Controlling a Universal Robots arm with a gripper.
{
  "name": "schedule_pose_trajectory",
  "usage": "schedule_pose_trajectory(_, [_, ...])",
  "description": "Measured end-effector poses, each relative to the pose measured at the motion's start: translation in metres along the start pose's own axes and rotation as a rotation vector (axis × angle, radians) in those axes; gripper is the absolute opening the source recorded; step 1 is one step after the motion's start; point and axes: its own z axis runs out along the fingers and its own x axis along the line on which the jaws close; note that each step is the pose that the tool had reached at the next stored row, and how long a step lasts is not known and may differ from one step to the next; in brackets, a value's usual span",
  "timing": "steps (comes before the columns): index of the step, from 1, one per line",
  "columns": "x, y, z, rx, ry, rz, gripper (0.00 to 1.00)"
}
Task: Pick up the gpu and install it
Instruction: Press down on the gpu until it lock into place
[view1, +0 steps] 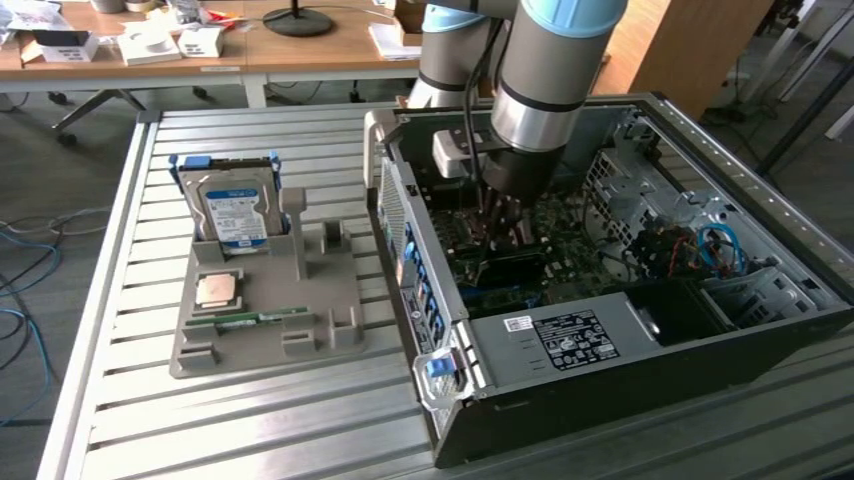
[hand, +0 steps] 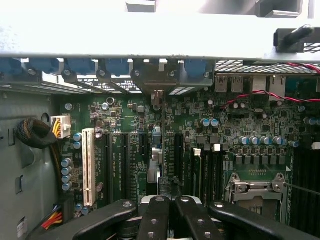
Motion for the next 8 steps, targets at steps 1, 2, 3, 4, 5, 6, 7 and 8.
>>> schedule_pose_trajectory(1, [0.0, 0.0002, 0.0, 0.0, 0.0, 0.0, 0.11])
schedule_pose_trajectory(2, [0.0001, 0.0004, 0.0001, 0.0, 0.0001, 0.0, 0.11])
schedule_pose_trajectory(3, [0.0001, 0.0005, 0.0001, -0.0001, 0.0002, 0.0, 0.11])
schedule_pose_trajectory(4, [0.0001, 0.0005, 0.0001, -0.0001, 0.0001, 0.0, 0.11])
schedule_pose_trajectory(5, [0.0001, 0.0006, 0.0001, -0.0001, 0.0001, 0.0, 0.11])
schedule_pose_trajectory(6, [0.0001, 0.0006, 0.0001, 0.0, 0.0001, 0.0, 0.11])
schedule_pose_trajectory(7, [0.0001, 0.0006, 0.0001, -0.0001, 0.0001, 0.0, 0.11])
schedule_pose_trajectory(8, [0.0001, 0.0006, 0.0002, -0.0001, 0.0002, 0.0, 0.11])
